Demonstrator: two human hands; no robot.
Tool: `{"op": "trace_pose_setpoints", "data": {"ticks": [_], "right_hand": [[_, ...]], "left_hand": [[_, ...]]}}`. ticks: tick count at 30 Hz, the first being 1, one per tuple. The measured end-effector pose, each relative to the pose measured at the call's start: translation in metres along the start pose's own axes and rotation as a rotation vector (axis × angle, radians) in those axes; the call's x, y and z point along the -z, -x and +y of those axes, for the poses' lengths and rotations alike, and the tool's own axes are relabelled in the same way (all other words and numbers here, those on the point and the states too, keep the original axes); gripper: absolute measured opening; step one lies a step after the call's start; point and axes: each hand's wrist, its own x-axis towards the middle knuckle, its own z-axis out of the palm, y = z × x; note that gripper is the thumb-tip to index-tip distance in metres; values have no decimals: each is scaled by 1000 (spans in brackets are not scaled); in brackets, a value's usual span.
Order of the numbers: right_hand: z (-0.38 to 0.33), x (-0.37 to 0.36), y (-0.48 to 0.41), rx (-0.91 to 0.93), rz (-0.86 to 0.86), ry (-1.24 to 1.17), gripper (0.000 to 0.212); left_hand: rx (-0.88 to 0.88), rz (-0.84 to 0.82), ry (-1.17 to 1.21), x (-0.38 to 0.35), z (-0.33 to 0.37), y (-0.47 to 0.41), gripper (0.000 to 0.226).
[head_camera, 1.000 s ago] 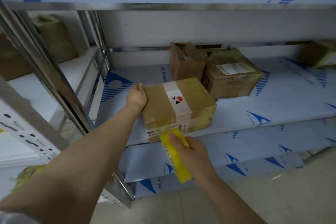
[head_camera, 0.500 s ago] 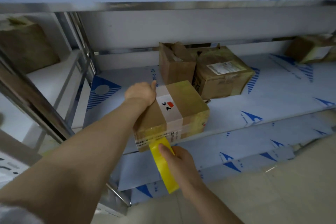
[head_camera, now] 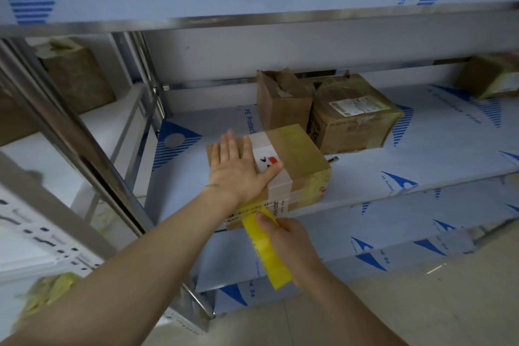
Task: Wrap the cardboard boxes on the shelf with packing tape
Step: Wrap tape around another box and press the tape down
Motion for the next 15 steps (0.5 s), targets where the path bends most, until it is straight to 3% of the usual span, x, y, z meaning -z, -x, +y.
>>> {"op": "trace_pose_setpoints", "data": {"ticks": [3,6,9,12,15], "right_hand": [[2,0,-2,-30,10,-16,63],[2,1,-1,-20,-22,19,65],[2,1,-4,-44,-22,-1,56],[5,2,-5,-73,-13,-13,55],[5,1,-4,-90,-28,-5,54]], "left_hand": [[29,-75,14,5,-4,-6,99],[86,-10,16,12,-18,-20,97],[112,-62,212,18,-29,-27,92],[62,-292,443,37,-42,-16,126],[-50,-501,227,48,-58,-2,154]]}}
